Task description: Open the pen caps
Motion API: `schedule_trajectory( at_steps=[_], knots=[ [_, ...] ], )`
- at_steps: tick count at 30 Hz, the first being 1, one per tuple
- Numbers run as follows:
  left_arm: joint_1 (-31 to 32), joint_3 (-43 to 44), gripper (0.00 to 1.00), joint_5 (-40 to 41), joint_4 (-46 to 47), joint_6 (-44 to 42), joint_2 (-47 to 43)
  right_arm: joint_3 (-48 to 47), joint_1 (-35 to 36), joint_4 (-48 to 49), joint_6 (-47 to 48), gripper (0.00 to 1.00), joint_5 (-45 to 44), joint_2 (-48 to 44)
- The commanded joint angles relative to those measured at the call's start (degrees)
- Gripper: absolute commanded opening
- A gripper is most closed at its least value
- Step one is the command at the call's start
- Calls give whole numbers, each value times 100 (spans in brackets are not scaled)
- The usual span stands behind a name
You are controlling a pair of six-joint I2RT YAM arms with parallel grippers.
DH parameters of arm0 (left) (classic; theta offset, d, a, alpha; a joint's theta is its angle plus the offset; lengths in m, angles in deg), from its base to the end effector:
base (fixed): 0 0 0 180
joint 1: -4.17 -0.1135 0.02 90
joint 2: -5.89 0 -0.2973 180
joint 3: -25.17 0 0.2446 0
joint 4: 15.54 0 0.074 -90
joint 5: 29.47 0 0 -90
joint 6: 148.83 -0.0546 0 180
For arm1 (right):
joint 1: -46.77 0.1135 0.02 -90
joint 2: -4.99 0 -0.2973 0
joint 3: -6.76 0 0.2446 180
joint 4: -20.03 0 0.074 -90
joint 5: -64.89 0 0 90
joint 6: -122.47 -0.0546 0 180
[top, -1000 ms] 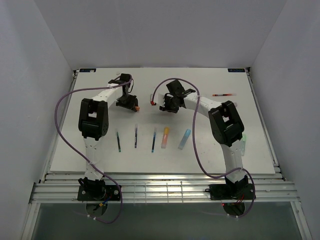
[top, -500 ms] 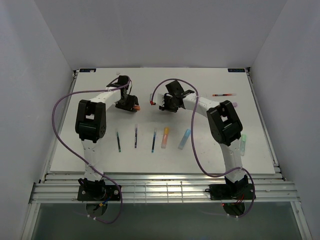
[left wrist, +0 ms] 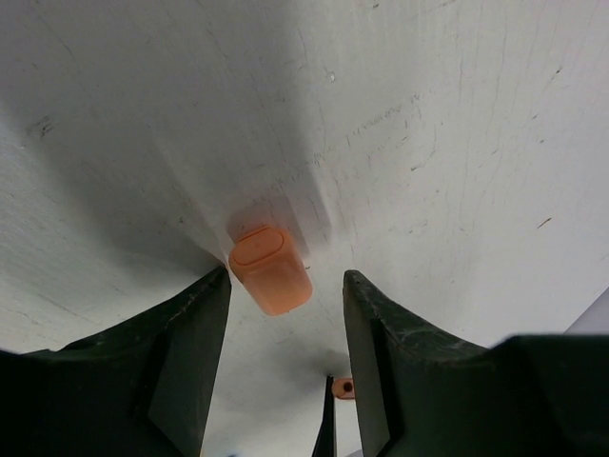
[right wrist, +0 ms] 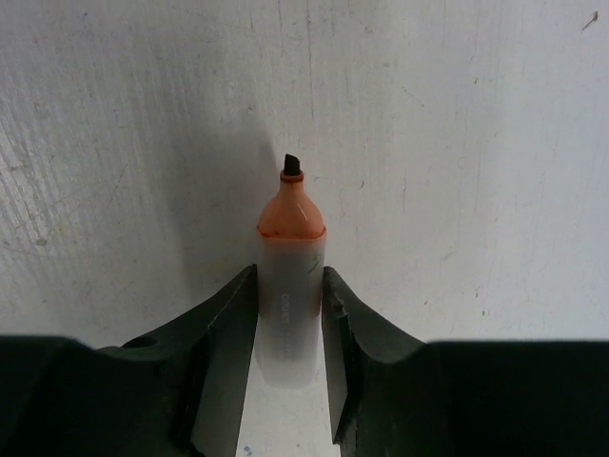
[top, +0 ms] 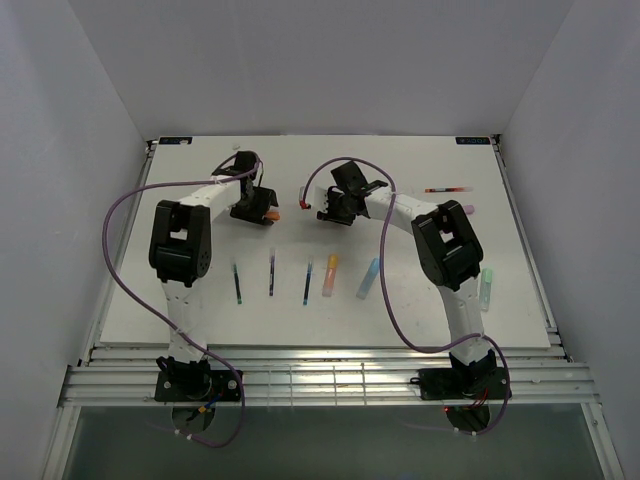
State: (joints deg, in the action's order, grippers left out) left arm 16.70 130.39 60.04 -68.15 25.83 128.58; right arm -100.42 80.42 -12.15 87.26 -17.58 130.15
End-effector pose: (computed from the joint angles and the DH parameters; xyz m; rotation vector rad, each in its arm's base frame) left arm 0.4467 -0.0998 0.1694 -1.7011 2.3395 -0.3892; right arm 0.4172 0.2863 0.1827 -1.7400 1.7048 -0.0043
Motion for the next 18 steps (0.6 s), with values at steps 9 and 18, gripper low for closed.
schedule_trajectory(
  at_steps=[9, 18],
  knots=[
    [-23, -585, 68, -170, 246, -99, -624, -220, 36, 5, -170, 63, 223, 210],
    [3, -831, 72, -241, 404, -283, -1185, -307, 124, 84, -363, 83, -172, -299]
  ],
)
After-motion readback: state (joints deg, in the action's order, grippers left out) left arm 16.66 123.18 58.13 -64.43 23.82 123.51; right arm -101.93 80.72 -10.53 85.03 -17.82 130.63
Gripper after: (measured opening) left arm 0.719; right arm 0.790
